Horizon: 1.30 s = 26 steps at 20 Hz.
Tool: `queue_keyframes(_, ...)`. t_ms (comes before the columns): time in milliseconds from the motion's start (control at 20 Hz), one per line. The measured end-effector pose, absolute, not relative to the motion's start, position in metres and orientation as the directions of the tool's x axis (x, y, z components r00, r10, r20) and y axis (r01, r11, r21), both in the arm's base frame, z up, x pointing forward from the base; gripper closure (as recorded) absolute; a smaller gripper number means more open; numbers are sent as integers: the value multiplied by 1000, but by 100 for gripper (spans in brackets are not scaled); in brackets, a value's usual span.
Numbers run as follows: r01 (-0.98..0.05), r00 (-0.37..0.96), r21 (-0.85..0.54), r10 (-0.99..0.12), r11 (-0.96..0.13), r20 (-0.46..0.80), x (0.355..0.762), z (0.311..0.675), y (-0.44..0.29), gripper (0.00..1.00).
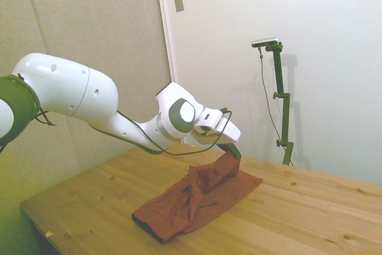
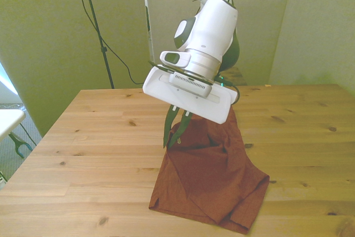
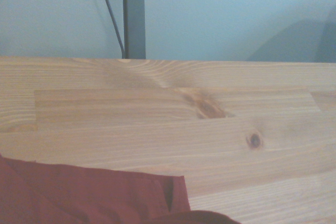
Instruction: Fold the shorts
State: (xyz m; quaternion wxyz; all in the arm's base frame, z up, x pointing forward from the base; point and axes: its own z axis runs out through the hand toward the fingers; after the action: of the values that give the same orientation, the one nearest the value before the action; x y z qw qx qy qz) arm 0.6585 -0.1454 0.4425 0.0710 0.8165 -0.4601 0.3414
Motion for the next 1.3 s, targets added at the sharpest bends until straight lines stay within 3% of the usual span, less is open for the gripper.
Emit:
queue_keyframes(250,-801,326,-232,-727,-552,605,658,464,-172,0)
queue_keyframes(500,-795,380,-266,-789,-546,483,640,452,-176,0)
queue_keyframes(800,-758,563,-248,-797,-603,218,548,439,-130,0)
queue_keyframes(1300,-690,699,-191,-711,-698,72,381,391,-20,0)
